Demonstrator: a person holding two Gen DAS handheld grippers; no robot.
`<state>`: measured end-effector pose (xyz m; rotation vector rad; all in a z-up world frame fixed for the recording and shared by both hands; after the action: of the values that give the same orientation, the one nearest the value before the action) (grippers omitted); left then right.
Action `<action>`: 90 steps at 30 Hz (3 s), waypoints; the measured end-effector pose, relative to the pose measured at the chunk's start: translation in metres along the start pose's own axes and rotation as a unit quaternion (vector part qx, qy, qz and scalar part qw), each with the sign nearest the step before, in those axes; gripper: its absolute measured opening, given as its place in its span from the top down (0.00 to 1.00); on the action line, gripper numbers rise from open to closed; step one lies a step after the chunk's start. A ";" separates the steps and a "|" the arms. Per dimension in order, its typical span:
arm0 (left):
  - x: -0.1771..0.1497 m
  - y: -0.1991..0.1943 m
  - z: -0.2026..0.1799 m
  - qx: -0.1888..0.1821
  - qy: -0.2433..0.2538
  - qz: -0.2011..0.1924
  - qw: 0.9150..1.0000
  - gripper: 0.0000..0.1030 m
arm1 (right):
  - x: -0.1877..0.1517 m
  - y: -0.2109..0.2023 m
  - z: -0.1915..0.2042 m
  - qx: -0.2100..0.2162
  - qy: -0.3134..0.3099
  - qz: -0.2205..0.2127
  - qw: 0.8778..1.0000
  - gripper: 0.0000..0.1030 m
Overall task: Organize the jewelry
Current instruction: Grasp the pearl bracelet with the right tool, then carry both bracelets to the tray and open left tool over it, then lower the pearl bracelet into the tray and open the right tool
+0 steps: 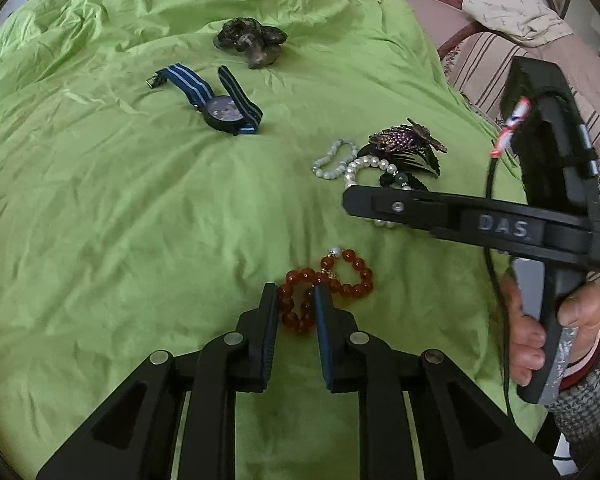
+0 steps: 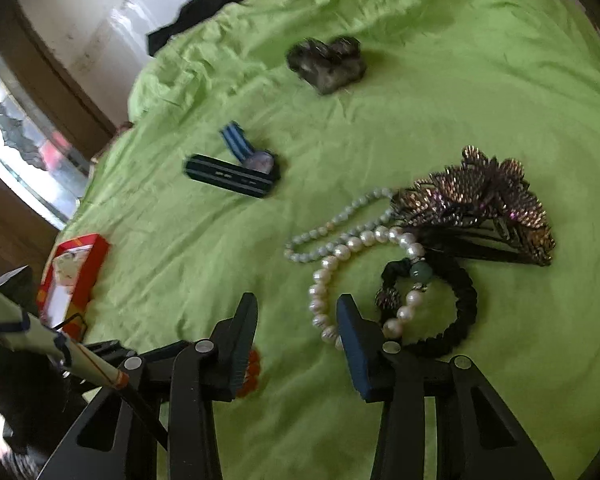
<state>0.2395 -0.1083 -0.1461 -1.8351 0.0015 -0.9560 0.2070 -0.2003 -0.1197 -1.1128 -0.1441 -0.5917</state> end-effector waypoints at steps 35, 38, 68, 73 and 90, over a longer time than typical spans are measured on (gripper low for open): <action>-0.050 -0.253 0.123 0.175 -0.108 -0.127 0.970 0.93 | -0.064 -0.100 0.171 0.071 -0.057 -0.031 0.995 0.90; -0.064 -0.258 0.160 0.191 -0.138 -0.118 0.964 0.93 | -0.074 -0.091 0.202 0.077 -0.077 -0.020 0.994 0.90; -0.165 -0.267 0.356 0.273 -0.365 -0.078 0.887 0.93 | -0.143 0.088 0.377 0.075 -0.174 0.105 0.976 0.90; -0.169 -0.274 0.355 0.276 -0.368 -0.090 0.883 0.93 | -0.143 0.096 0.363 0.058 -0.172 0.109 0.977 0.90; -0.149 -0.290 0.322 0.323 -0.315 -0.131 0.883 0.61 | -0.159 0.082 0.354 0.036 -0.206 0.081 0.974 0.71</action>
<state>0.2149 0.3417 -0.0625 -1.4418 -0.8837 -0.4051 0.1796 0.1946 -0.0889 -1.1528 -0.4263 -0.2014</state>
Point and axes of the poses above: each gripper's, at about its wrist camera, not at the fingertips, and y roughly the way its jaws point, z to its left, x to its top, the point moved 6 cm from there along y, roughly the way its jaws point, and after that the axes turned 13 degrees about y, right-handed, at the moved point
